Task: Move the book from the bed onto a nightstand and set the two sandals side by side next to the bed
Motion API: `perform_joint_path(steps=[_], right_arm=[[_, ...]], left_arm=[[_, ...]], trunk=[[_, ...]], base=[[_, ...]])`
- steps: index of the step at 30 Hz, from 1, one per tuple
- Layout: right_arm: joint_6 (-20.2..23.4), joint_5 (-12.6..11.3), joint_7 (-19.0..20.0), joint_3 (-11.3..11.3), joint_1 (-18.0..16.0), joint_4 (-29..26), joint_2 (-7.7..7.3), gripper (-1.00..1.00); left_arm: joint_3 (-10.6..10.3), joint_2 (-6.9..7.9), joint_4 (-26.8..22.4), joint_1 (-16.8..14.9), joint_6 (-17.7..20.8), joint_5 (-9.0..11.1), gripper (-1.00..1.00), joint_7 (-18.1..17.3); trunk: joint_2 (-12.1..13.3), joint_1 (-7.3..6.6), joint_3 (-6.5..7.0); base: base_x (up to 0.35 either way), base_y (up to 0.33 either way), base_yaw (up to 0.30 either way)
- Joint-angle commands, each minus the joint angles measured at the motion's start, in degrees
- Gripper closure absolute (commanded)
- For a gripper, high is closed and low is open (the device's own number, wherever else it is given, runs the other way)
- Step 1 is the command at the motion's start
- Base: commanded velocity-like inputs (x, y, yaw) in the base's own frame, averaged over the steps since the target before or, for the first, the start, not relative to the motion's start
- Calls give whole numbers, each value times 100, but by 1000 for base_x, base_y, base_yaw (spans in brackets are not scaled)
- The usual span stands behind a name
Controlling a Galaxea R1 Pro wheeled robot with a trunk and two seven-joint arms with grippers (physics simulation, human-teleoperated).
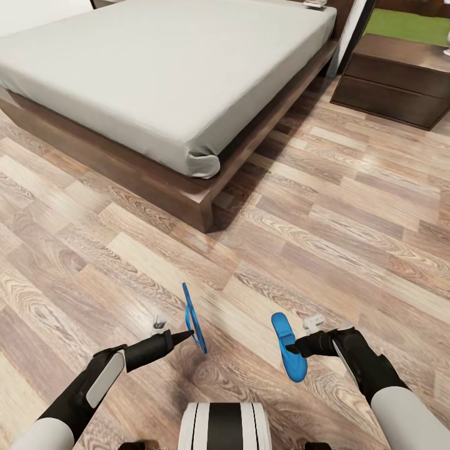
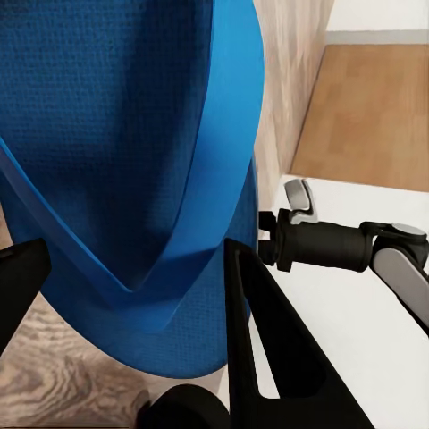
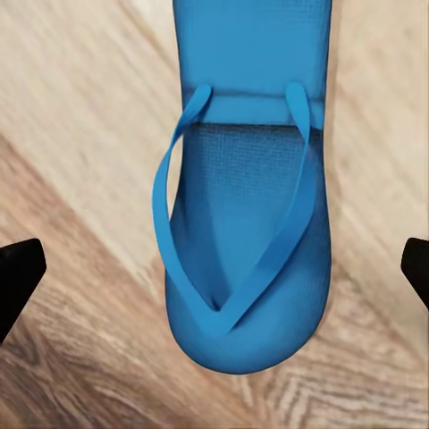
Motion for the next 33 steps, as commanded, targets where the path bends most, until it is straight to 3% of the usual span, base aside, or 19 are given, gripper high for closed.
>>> perform_joint_path(steps=[1, 14, 33], right_arm=[[13, 52, 36, 5, -1, -9, -1, -100], [13, 52, 37, 5, -1, -10, -3, -100], [13, 52, 46, 5, -1, -43, -4, -100]], left_arm=[[-16, 6, -2, -3, 46, 64, 100, 8], [-16, -30, -2, -4, 46, 56, 100, 6], [-16, -23, -2, -5, 46, 56, 100, -17]], trunk=[[-3, 1, -26], [-20, 35, -314], [-20, 35, -314]], base=[[0, 0, 0], [0, 0, 0], [0, 0, 0]])
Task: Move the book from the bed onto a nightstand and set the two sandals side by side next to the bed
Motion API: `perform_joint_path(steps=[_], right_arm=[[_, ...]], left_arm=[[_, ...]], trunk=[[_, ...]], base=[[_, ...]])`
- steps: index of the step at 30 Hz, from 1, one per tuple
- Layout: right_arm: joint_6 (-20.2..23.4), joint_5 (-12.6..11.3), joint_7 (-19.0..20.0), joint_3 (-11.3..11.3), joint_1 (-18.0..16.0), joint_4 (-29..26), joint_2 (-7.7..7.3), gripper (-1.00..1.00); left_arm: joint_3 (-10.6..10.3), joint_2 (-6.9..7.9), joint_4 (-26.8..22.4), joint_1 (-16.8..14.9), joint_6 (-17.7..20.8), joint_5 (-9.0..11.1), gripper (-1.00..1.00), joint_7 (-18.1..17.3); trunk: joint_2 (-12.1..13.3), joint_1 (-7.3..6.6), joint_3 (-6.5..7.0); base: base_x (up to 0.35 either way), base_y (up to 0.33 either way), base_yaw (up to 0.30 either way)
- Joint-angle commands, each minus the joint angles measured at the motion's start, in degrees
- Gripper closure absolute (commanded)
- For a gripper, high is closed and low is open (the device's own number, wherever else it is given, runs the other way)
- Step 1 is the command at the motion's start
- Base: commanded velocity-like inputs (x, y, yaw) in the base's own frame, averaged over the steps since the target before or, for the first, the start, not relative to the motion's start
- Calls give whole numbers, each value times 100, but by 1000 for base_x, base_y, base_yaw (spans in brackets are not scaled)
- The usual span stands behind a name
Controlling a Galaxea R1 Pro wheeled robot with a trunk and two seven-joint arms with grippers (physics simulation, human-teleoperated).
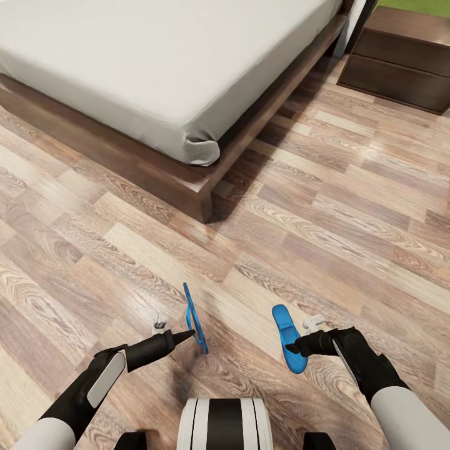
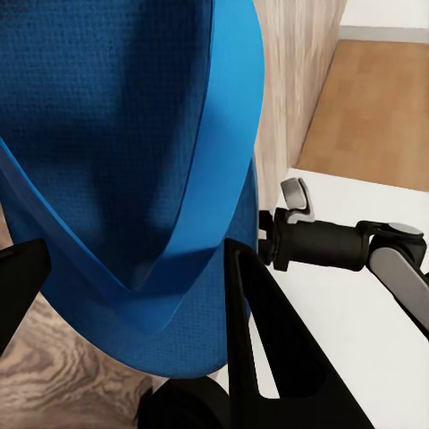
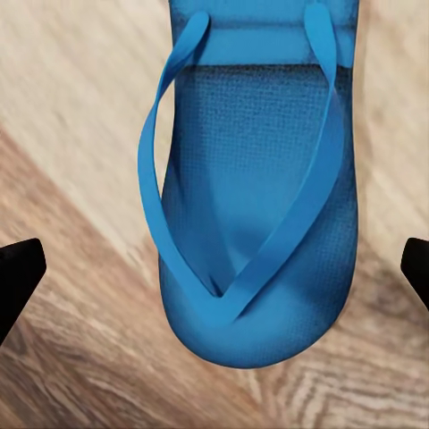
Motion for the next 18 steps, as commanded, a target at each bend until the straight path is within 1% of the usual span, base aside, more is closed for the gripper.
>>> perform_joint_path(steps=[1, 8, 15, 18], right_arm=[[13, 52, 37, 5, -1, -10, -2, -100], [13, 52, 38, 5, -1, -34, -5, -100], [13, 52, 44, 4, -1, -38, -7, -100], [13, 52, 46, 0, -1, -43, -7, -100]], left_arm=[[-17, 6, -1, -2, 44, 56, 100, 6], [-17, 7, -1, -3, 44, 56, 100, 5], [-16, 7, -1, -3, 44, 56, 100, -11], [-17, 7, -1, -5, 44, 56, 100, -8]], trunk=[[-1, -1, -3], [-1, -1, -3], [-11, 17, -158], [-11, 17, -158]], base=[[0, 0, 0], [0, 0, 0], [0, 0, 0], [0, 0, 0]])
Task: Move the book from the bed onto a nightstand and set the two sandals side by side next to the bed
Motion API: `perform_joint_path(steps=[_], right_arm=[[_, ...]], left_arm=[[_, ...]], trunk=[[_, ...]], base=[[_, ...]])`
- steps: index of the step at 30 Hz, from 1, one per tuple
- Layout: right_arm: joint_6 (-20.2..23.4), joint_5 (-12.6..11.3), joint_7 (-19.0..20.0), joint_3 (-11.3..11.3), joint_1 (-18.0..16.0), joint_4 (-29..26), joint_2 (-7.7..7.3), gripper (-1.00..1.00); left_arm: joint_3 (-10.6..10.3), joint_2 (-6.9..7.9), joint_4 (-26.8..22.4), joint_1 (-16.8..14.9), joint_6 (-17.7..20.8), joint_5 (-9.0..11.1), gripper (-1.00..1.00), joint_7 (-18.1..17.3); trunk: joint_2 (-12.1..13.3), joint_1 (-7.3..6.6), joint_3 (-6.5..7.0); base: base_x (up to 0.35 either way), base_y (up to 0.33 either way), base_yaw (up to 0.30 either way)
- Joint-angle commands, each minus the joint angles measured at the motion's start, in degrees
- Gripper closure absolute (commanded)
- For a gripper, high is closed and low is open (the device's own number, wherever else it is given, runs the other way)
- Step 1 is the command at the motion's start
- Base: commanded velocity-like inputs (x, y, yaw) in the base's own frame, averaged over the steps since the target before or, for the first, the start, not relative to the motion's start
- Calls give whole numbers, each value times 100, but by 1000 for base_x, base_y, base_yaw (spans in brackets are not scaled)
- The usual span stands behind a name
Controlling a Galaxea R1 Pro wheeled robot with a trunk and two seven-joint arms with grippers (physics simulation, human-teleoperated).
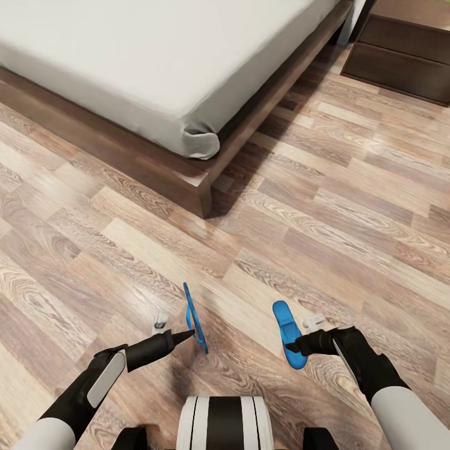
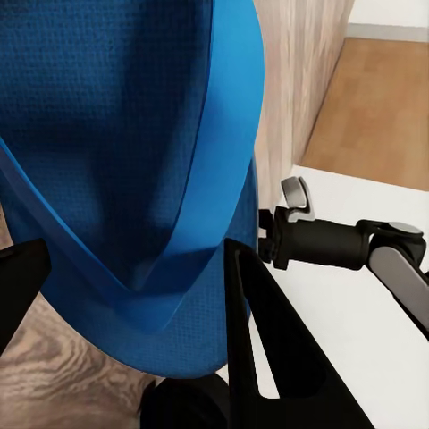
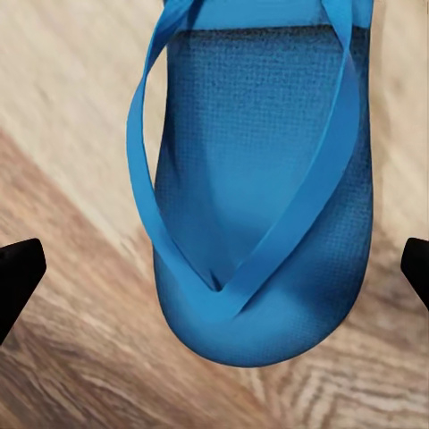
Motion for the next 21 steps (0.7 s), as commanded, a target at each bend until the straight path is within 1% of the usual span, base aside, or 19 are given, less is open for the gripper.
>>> perform_joint_path(steps=[1, 20, 21], right_arm=[[13, 52, 32, 8, -1, -12, -2, -100], [13, 52, 29, 9, -1, -4, 2, -100], [13, 52, 29, 9, -1, -4, 2, -100]], left_arm=[[-17, 6, -1, 0, 44, 55, 100, 10], [-26, -3, -1, 2, 44, 55, 100, 36], [-26, -3, -1, 2, 44, 55, 100, 36]], trunk=[[-1, -1, -3], [-1, -1, -3], [-3, 2, -25]], base=[[0, 0, 0], [0, 0, 0], [0, 0, 0]])
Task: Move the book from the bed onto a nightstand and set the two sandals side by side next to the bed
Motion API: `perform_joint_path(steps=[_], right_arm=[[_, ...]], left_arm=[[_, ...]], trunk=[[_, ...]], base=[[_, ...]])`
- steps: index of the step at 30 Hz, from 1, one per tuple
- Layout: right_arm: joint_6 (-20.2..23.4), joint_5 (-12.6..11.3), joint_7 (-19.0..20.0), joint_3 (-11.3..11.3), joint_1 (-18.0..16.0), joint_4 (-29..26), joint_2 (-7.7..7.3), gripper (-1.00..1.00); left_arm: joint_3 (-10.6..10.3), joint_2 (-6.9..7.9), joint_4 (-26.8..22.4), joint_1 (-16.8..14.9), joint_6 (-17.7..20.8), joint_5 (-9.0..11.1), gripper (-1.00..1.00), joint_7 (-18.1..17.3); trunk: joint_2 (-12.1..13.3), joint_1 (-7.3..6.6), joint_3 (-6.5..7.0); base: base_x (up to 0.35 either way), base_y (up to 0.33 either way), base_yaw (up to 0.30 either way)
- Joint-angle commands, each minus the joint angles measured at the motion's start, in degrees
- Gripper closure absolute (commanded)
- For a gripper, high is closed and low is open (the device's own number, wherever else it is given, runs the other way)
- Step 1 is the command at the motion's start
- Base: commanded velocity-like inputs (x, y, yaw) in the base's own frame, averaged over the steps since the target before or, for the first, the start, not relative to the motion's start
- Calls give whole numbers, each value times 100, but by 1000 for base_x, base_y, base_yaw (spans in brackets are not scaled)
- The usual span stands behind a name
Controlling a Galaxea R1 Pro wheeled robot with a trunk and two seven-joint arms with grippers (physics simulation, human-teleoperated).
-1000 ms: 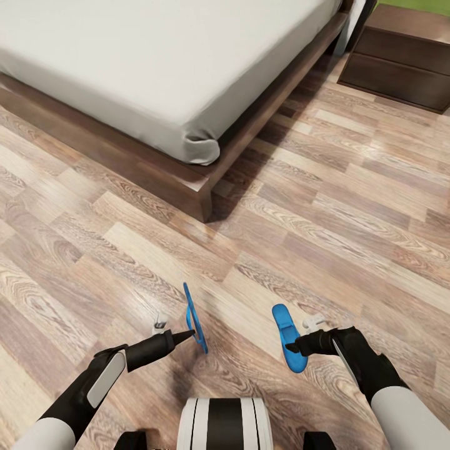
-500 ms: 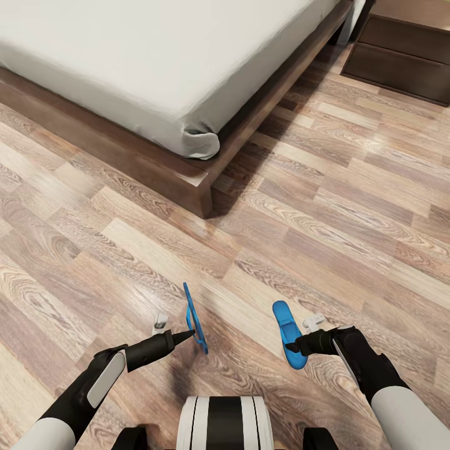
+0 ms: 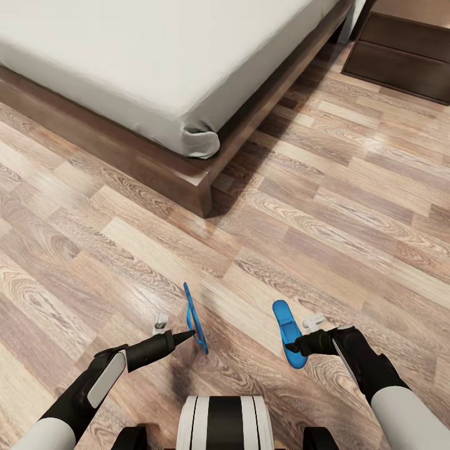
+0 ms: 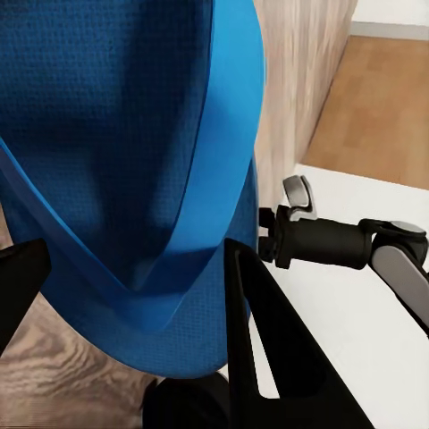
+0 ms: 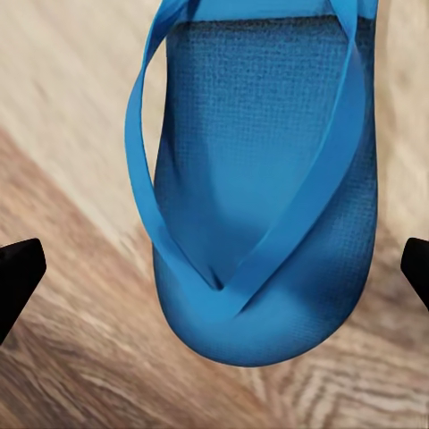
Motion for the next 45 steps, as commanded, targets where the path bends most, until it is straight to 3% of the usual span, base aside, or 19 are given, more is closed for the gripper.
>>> perform_joint_path(steps=[1, 8, 45], right_arm=[[13, 52, 37, 6, -1, -9, -2, -100], [13, 52, 37, 6, -1, -9, -2, -100], [13, 52, 37, 6, -1, -9, -2, -100]], left_arm=[[-16, 5, -2, -3, 47, 65, 100, 7], [-9, 5, -2, -3, 47, 65, 100, 0], [-8, 6, -2, -3, 47, 74, 100, -2]], trunk=[[-3, 1, -26], [-12, 19, -181], [-12, 19, -181]], base=[[0, 0, 0], [0, 0, 0], [58, 0, 0]])
